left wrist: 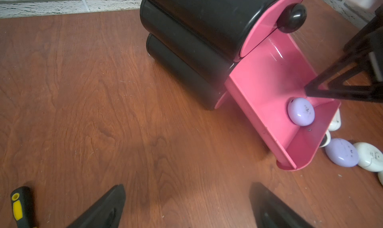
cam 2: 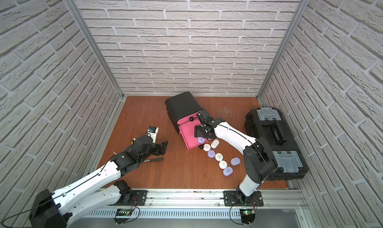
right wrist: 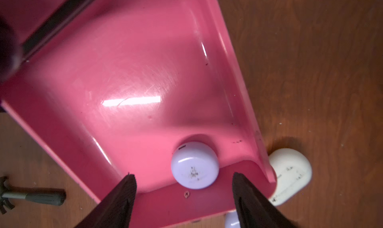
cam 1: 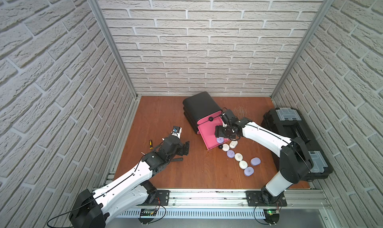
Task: Put the bluetooth earphones in the drawer according to color
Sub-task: Pick up the Bluetooth earphone from the center of the board.
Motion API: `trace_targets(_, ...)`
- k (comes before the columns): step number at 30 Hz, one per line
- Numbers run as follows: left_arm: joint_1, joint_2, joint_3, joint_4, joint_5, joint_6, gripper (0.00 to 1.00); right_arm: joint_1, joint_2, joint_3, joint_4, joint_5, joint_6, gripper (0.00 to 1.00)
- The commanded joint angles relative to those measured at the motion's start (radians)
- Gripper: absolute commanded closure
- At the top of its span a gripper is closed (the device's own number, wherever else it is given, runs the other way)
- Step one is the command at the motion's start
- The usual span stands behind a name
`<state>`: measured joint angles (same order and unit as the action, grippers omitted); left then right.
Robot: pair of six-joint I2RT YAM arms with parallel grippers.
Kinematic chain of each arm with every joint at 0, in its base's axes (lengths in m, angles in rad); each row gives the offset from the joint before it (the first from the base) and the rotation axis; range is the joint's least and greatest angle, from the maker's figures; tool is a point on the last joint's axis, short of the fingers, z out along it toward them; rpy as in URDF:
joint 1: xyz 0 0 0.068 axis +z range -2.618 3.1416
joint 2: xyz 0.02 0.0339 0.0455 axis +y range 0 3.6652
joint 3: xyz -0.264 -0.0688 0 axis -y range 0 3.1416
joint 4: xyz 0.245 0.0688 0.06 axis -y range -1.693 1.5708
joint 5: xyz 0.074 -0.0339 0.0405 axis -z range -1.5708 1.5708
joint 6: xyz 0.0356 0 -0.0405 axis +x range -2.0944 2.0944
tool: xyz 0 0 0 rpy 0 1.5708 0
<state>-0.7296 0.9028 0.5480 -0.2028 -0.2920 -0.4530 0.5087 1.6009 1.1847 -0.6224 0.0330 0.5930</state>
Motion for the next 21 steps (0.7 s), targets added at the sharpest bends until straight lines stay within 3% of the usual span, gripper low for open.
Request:
trace_targets(1, -0.005, 0.005, 0.013, 0.014, -0.014, 0.014, 0.02, 0.007, -0.112, -0.083, 0.011, 0.005, -0.055, 0.22)
trace_targets(10, -0.005, 0.017, 0.015, 0.019, -0.013, 0.015, 0.02, 0.007, -0.318, -0.325, 0.058, -0.042, -0.139, 0.26)
trace_targets(21, -0.005, 0.005, 0.012, 0.011, -0.024, 0.017, 0.02, 0.006, -0.286, -0.437, 0.145, -0.065, -0.139, 0.27)
